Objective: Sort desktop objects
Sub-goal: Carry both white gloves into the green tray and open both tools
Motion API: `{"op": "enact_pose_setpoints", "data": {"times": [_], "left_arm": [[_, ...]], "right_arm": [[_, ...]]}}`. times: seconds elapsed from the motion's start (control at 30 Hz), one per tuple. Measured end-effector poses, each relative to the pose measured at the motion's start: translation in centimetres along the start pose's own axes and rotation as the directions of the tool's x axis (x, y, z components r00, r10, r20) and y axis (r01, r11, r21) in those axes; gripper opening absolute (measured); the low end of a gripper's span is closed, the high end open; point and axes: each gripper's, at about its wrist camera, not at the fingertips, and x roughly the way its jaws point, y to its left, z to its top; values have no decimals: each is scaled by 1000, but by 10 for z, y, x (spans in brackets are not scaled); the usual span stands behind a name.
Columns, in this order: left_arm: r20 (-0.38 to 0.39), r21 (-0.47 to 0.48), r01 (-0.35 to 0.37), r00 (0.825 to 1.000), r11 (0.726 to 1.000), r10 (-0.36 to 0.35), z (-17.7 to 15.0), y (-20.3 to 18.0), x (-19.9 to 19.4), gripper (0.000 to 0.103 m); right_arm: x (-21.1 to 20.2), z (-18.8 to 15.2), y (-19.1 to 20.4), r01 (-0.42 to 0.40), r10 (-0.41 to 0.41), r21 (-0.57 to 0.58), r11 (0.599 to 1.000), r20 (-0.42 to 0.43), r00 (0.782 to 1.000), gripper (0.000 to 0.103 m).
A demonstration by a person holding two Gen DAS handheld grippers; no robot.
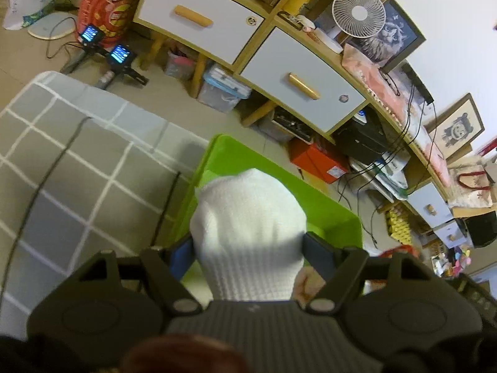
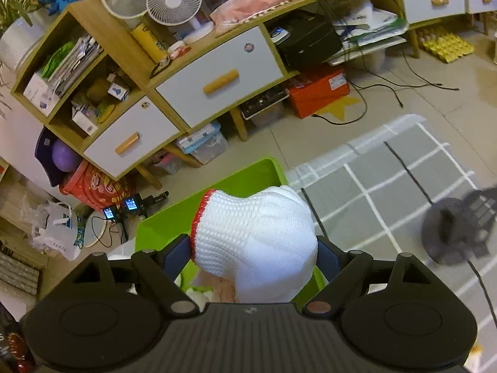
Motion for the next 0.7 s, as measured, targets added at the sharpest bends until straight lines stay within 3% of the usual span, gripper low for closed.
{"op": "enact_pose_setpoints", "data": {"times": [0.13, 0.3, 0.7], "left_arm": [[12, 40, -17, 1000, 999, 16, 2, -4, 16, 75], [7, 11, 12, 1000, 1000, -12, 3, 0, 32, 75], [64, 44, -9, 998, 999, 6, -1, -2, 38, 78]], "right_arm": [[25, -1, 1, 3, -4, -16, 1000, -11, 1000, 85], [43, -1, 5, -25, 25, -6, 1000, 8, 1000, 85], [54, -5, 10, -17, 18, -7, 1000, 46, 999, 87]]}}
